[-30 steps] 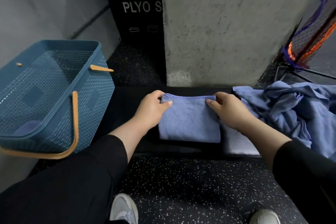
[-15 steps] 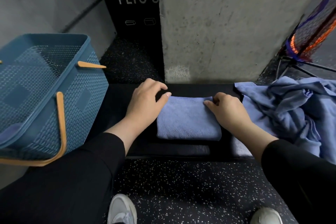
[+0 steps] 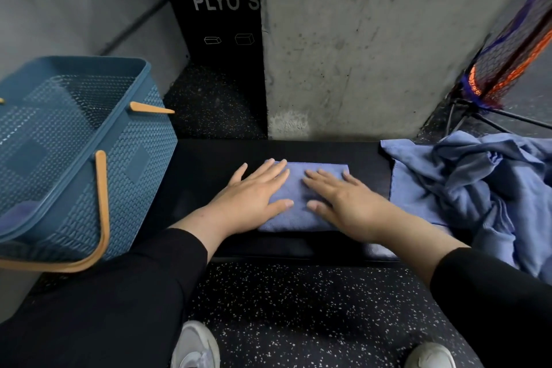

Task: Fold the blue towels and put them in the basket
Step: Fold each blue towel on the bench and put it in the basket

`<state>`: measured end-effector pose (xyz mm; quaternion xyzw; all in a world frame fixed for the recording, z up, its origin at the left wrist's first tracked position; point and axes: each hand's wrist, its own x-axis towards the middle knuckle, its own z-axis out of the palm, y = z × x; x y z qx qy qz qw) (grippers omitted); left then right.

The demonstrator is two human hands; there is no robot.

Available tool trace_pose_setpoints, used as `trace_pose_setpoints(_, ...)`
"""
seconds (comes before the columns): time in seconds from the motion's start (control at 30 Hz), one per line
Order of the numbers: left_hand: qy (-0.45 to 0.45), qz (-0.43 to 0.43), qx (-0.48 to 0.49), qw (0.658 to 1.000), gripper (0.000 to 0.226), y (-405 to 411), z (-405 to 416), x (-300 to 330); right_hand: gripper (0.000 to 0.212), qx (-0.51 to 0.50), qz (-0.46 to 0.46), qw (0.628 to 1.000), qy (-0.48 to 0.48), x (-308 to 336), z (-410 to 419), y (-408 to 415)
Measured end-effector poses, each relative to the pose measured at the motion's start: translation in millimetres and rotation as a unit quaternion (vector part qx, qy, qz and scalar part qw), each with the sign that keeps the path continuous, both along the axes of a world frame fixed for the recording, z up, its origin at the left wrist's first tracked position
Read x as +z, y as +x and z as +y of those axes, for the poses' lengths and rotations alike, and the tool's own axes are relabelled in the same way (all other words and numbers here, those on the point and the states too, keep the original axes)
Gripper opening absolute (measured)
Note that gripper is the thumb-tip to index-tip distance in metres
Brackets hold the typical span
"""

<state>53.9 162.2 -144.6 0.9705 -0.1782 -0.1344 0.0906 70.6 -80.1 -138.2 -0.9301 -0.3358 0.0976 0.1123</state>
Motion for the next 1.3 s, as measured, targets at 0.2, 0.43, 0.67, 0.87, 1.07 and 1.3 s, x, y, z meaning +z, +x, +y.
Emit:
trace_pose_setpoints(0.2,-0.008,0.024,0.030,0.999,0.067,-4,15,-3,0.086,-0.051,0.039,0.996,-0.067,-8,-12,-6)
trace_pose_setpoints(0.43,-0.084,-0.150,-0.033,0.985,0.061,-24,19,5,0.055,-0.021,-0.079,0.992,0.093,-10,-36,-11)
trace_pose_setpoints(0.67,0.001,-0.097,-0.042,0.994,0.081,-50,10,-1,0.052,0.020,-0.105,0.991,0.079,-17,-40,-25)
trace_pose_setpoints(0.87,-0.054,-0.135,0.006,0.989,0.053,-49,1,-1,0.032,-0.042,-0.113,0.987,0.106,-2,-28,-21)
trace_pose_setpoints(1.07,-0.207,-0.071,0.142,0.966,0.018,-48,0,19,0.038,-0.037,-0.054,0.993,0.097,16,-28,-23)
trace_pose_setpoints(1.3,-0.326,0.002,0.227,0.918,0.009,-26,4,29,0.021,-0.148,0.048,0.976,0.155,27,-21,-12)
